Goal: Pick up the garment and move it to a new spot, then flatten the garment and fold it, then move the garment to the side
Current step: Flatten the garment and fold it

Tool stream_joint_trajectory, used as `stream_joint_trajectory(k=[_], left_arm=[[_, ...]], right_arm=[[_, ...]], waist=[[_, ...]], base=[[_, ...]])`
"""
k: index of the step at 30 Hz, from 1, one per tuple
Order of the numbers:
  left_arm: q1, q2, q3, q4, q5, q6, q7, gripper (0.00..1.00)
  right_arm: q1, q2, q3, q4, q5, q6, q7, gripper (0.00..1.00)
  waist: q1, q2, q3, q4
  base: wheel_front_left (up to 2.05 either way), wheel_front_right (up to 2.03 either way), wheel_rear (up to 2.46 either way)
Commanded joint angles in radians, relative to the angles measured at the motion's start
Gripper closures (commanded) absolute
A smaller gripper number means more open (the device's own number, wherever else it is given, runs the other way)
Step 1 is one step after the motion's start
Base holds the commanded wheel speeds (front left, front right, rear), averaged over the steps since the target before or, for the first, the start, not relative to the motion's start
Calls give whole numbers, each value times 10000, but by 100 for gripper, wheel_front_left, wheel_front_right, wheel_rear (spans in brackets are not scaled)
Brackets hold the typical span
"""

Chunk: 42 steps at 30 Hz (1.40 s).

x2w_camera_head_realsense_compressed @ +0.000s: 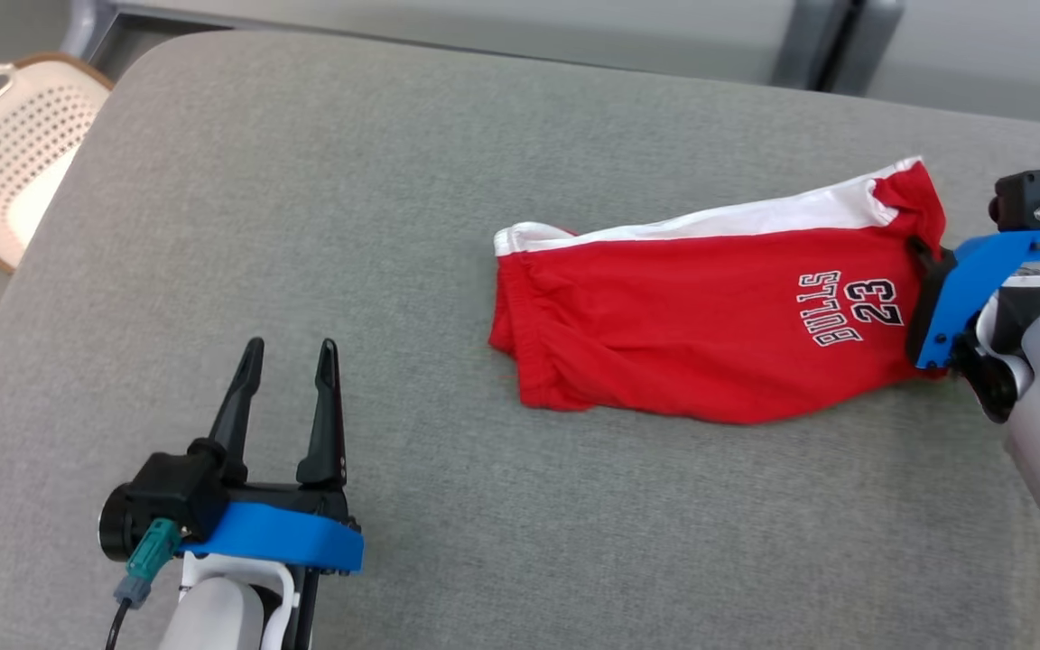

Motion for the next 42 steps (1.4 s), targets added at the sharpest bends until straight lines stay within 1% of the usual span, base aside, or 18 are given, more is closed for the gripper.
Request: stream_joint_trajectory(k=[1,5,11,14,16,21,31,36,42], left_arm=[[91,68,-50,-26,38,-85,-41,0],[305,148,-108,-15,-15,-87,-41,0],[427,203,-252,48,12,-88,-41,0],[414,230,-298,134,61,-89,-41,0],[414,275,-337,227,46,-89,-39,0],[415,351,-304,407,16,-88,-41,0],[206,330,-456,536,-38,-89,-41,0],[171,290,-608,571,-138,-89,-41,0],[210,286,-627,581,-200,-89,-41,0]], right_arm=[[138,-140,-41,48,-22,-2,-65,100],[366,-466,-265,118,-244,-2,-281,100],[749,-1052,-886,152,-630,0,-409,100],[791,-1128,-1199,143,-918,0,-361,100],[744,-1056,-1354,147,-1163,0,-303,100],[274,-266,-1479,143,-1831,0,-10,100],[-442,2058,-1414,149,-2976,0,872,100],[-266,2697,-1410,151,-3328,0,1234,100],[102,2893,-1362,83,-3399,0,1683,100]], waist=[[0,0,-227,-259],[0,0,-514,-524],[0,0,-757,-622],[0,0,-801,-618],[0,0,-841,-608],[0,0,-911,-598],[0,0,-1036,-300],[0,0,-1068,-52],[0,0,-1118,149]], base=[[0,0,0],[0,0,0],[0,0,0],[0,0,0],[0,0,0],[0,0,0],[0,0,0],[0,0,0],[0,0,0]])
